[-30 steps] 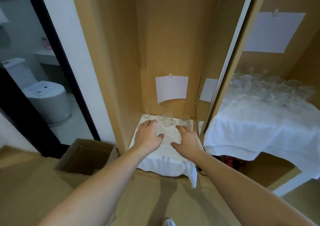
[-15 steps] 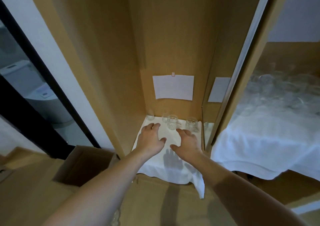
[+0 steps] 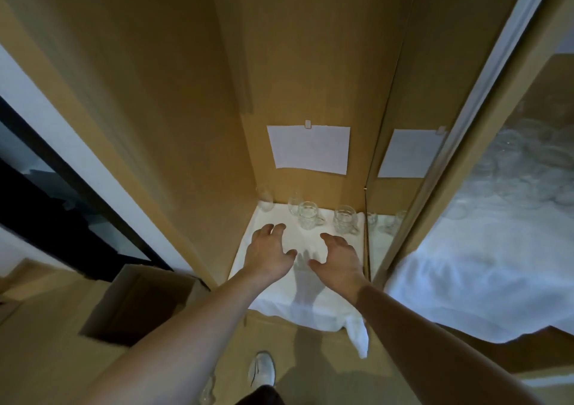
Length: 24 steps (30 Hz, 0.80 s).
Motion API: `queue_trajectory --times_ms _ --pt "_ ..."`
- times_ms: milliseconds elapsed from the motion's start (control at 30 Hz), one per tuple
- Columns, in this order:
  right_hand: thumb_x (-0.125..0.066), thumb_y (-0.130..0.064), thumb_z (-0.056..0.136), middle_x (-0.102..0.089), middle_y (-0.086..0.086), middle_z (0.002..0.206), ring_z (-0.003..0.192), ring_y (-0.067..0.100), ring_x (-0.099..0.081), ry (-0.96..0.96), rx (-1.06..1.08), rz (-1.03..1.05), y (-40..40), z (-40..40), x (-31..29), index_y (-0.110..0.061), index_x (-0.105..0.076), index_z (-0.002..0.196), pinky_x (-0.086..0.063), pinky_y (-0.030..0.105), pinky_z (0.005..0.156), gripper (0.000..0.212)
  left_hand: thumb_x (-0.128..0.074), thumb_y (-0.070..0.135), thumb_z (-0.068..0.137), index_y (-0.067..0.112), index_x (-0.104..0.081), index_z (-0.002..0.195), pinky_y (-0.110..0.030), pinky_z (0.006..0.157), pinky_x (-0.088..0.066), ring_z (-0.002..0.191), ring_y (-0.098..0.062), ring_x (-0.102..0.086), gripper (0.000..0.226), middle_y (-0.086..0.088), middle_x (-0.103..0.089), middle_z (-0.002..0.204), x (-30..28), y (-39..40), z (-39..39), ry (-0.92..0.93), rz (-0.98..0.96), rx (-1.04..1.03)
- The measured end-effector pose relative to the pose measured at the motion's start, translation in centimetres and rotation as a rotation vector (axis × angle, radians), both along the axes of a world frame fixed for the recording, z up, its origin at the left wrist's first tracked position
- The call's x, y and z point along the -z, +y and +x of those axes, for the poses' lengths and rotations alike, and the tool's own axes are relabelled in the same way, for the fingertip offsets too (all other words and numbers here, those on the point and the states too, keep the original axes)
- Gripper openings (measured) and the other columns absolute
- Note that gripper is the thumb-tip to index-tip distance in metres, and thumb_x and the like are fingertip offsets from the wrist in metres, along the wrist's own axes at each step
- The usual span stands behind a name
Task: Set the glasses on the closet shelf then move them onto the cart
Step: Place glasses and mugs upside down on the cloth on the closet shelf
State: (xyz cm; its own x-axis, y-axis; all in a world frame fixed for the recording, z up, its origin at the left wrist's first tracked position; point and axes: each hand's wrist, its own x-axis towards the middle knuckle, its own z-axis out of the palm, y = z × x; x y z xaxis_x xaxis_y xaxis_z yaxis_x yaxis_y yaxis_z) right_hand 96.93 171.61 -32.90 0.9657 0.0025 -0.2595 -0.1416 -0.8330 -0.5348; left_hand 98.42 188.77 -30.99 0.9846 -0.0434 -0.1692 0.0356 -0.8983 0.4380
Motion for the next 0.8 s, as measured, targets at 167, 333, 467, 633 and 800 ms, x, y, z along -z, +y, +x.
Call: queue_trajectory --times_ms 167,333,467,633,800 --pt "-0.062 -0.047 0.094 -0.038 0.004 0.156 0.142 0.027 -0.038 0.043 0.042 -0.014 0.7 3.1 1.7 -0.021 -0.030 0.156 -0.035 0.035 0.115 0.075 -0.064 0.040 0.093 0.017 -0.036 0.153 -0.038 0.112 -0.038 0.143 -0.028 -0.033 0.070 -0.005 -0.039 0.155 1.6 0.5 3.9 0.024 -0.007 0.032" --pt "-0.062 -0.050 0.094 -0.042 0.007 0.152 0.139 0.025 -0.041 0.068 0.107 -0.057 1.8 7.0 3.8 -0.018 -0.030 0.155 -0.033 0.032 0.115 0.076 -0.066 0.039 0.091 0.019 -0.037 0.153 -0.039 0.111 -0.039 0.143 -0.028 -0.033 0.071 -0.005 -0.038 0.156 3.8 1.4 9.1 0.065 -0.029 0.060" --pt "-0.062 -0.048 0.095 -0.040 0.008 0.154 0.140 0.025 -0.040 0.132 0.178 -0.019 3.0 9.7 5.8 -0.018 -0.029 0.156 -0.030 0.032 0.115 0.075 -0.065 0.038 0.092 0.019 -0.034 0.154 -0.038 0.115 -0.034 0.147 -0.027 -0.026 0.072 -0.006 -0.032 0.159 6.0 2.1 12.7 0.090 -0.057 0.074" --pt "-0.063 -0.047 0.094 -0.036 0.008 0.157 0.142 0.026 -0.038 0.213 0.254 0.013 4.6 13.4 8.3 -0.020 -0.027 0.157 -0.033 0.034 0.113 0.077 -0.070 0.038 0.091 0.016 -0.037 0.153 -0.039 0.115 -0.034 0.145 -0.030 -0.030 0.074 -0.009 -0.037 0.157 8.5 2.9 16.9 0.123 -0.073 0.084" --pt "-0.063 -0.048 0.094 -0.038 0.008 0.155 0.140 0.027 -0.039 0.257 0.291 0.004 5.6 17.4 10.9 -0.019 -0.029 0.156 -0.035 0.035 0.112 0.077 -0.070 0.035 0.091 0.015 -0.038 0.153 -0.039 0.114 -0.033 0.143 -0.030 -0.033 0.072 -0.009 -0.040 0.155 11.1 3.8 21.5 0.171 -0.097 0.069"
